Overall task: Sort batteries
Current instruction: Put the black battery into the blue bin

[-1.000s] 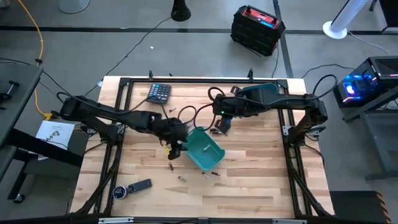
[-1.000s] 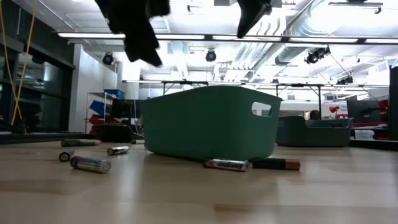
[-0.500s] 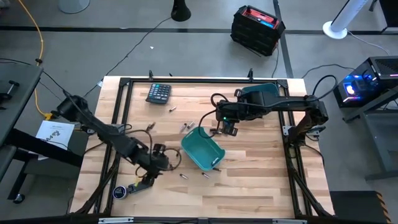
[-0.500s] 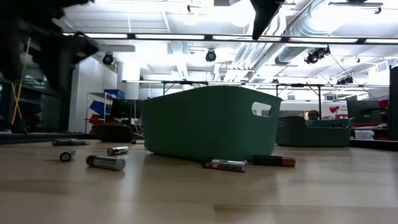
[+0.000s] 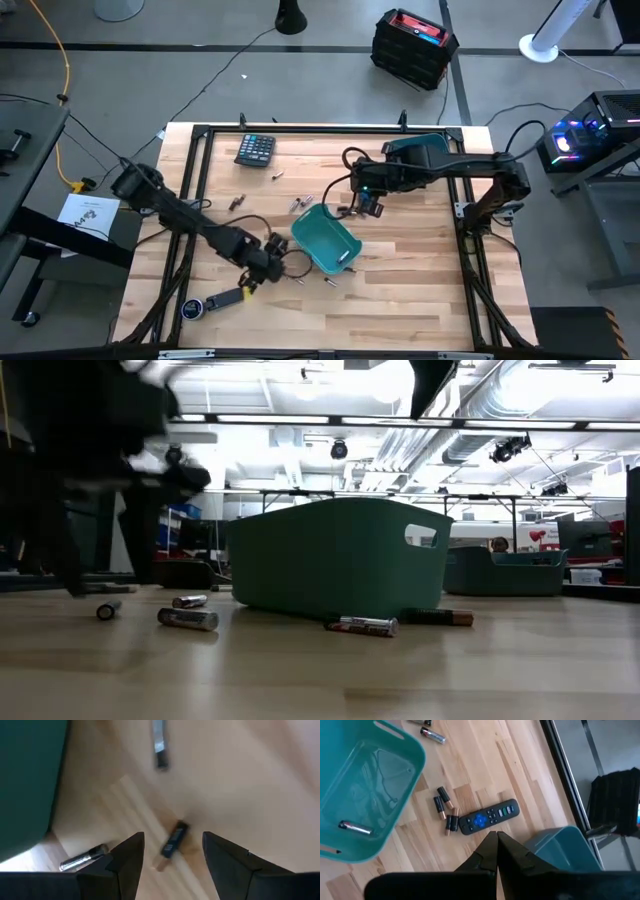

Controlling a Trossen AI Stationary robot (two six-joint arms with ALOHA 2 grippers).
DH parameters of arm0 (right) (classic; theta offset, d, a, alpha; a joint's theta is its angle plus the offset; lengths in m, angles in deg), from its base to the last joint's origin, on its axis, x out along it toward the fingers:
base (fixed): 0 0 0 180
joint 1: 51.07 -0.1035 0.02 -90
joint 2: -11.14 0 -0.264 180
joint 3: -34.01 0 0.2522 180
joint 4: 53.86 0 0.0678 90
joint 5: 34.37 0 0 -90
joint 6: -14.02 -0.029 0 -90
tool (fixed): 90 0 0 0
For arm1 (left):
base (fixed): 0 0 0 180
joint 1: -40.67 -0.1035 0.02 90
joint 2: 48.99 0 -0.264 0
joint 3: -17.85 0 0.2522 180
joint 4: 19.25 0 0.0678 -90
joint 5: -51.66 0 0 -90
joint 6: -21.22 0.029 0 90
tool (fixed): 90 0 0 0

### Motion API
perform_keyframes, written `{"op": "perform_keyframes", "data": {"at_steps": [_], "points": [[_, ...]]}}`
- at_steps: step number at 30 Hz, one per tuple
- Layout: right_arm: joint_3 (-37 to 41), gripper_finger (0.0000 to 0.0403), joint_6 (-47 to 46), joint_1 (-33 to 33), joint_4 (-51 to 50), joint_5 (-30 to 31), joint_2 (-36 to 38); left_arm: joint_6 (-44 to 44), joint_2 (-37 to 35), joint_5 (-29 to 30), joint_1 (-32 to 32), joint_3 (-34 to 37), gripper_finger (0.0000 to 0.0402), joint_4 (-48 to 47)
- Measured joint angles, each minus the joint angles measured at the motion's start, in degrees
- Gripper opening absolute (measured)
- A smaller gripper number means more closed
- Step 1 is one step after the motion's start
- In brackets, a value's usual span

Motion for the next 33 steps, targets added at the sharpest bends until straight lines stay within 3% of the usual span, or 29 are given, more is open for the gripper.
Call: {"op": "perform_keyframes", "data": {"at_steps": [9,12,15,18,23,26,29,33], "points": [[0.0,0.0,-5.24,-1.45,-5.6,0.03,1.19,-3.4,3.83,-4.05,-1.99,-0.21,0.0177,-0.62],[0.11,0.0,-9.81,-1.46,-7.26,0.48,1.75,-5.84,3.88,-4.87,-2.45,-0.11,0.0124,-0.02],[2.27,0.0,-14.6,-0.62,-7.03,0.98,4.39,-10.64,3.92,-6.0,-3.42,-0.16,0.0036,-0.48],[6.94,0.0,-19.51,2.14,-7.07,0.88,7.98,-15.07,3.38,-6.34,-4.01,-0.2,0.002,-2.04],[17.96,0.0,-25.38,10.94,-4.81,1.91,14.89,-22.48,-0.94,-5.05,-4.36,0.61,0.0008,-8.33],[25.98,0.0,-24.46,18.72,3.97,1.49,17.92,-25.63,-7.54,-4.74,-4.3,0.11,0.0007,-9.03],[34.23,0.0,-20.56,26.77,15.07,-3.22,19.11,-28.14,-15.2,-3.0,-4.25,0.22,0.0006,-11.3],[45.07,0.0,-17.77,35.91,29.26,-10.14,18.11,-34.41,-26.36,4.71,-5.02,-0.55,0.0006,-14.13]]}}
